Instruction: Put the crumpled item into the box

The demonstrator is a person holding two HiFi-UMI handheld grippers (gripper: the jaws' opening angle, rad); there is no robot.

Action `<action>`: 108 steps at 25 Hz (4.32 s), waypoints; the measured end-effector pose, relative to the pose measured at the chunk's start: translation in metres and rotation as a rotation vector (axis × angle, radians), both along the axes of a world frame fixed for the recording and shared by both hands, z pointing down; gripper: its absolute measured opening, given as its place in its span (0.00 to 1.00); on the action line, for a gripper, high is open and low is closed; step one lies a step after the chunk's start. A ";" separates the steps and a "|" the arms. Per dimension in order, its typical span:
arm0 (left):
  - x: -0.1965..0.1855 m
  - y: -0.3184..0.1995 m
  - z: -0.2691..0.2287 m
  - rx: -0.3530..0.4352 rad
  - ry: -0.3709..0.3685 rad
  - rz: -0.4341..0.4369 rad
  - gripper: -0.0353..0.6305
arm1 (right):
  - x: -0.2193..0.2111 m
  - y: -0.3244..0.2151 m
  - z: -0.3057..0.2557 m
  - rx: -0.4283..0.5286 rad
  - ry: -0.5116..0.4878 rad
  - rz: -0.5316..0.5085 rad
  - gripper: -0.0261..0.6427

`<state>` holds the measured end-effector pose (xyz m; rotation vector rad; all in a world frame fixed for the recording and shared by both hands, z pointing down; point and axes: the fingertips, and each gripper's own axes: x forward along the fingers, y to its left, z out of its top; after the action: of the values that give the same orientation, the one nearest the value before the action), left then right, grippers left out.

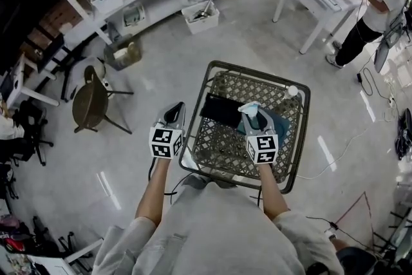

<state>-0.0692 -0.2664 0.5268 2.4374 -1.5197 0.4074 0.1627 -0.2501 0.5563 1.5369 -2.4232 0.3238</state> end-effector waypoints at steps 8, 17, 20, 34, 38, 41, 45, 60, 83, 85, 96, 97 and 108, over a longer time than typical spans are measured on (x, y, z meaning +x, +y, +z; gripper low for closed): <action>-0.012 0.010 0.030 -0.055 0.005 0.003 0.06 | -0.018 0.009 0.026 -0.060 0.015 -0.016 0.26; -0.018 0.005 0.066 -0.115 0.036 0.026 0.06 | -0.032 0.020 0.060 -0.139 0.042 -0.007 0.26; -0.022 0.004 0.080 -0.135 0.041 0.030 0.06 | -0.036 0.025 0.074 -0.166 0.048 0.001 0.26; -0.023 0.001 0.138 -0.234 0.063 0.056 0.06 | -0.048 0.033 0.126 -0.275 0.075 0.001 0.26; -0.022 -0.002 0.149 -0.256 0.067 0.058 0.06 | -0.052 0.029 0.139 -0.300 0.105 -0.019 0.26; -0.024 -0.006 0.154 -0.267 0.069 0.057 0.06 | -0.058 0.024 0.147 -0.310 0.144 -0.056 0.26; -0.027 -0.009 0.159 -0.279 0.063 0.060 0.06 | -0.069 0.016 0.152 -0.309 0.231 -0.142 0.26; -0.040 -0.016 0.175 -0.313 0.073 0.046 0.06 | -0.103 -0.013 0.180 -0.228 0.610 -0.498 0.26; -0.044 -0.006 0.183 -0.332 0.078 0.032 0.06 | -0.119 -0.044 0.288 -0.380 0.931 -0.809 0.26; -0.044 -0.005 0.183 -0.333 0.077 0.031 0.06 | -0.117 -0.044 0.298 -0.410 0.945 -0.822 0.26; -0.047 0.001 0.180 -0.333 0.075 0.026 0.06 | -0.121 -0.042 0.311 -0.479 0.927 -0.843 0.30; -0.047 0.001 0.180 -0.333 0.075 0.026 0.06 | -0.121 -0.041 0.311 -0.480 0.927 -0.846 0.33; -0.046 0.005 0.173 -0.320 0.077 0.034 0.06 | -0.125 -0.045 0.286 -0.454 0.843 -0.781 0.49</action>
<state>-0.1150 -0.2617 0.6996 2.2053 -1.2723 0.5138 0.0378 -0.2948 0.8420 0.3328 -1.8615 0.0298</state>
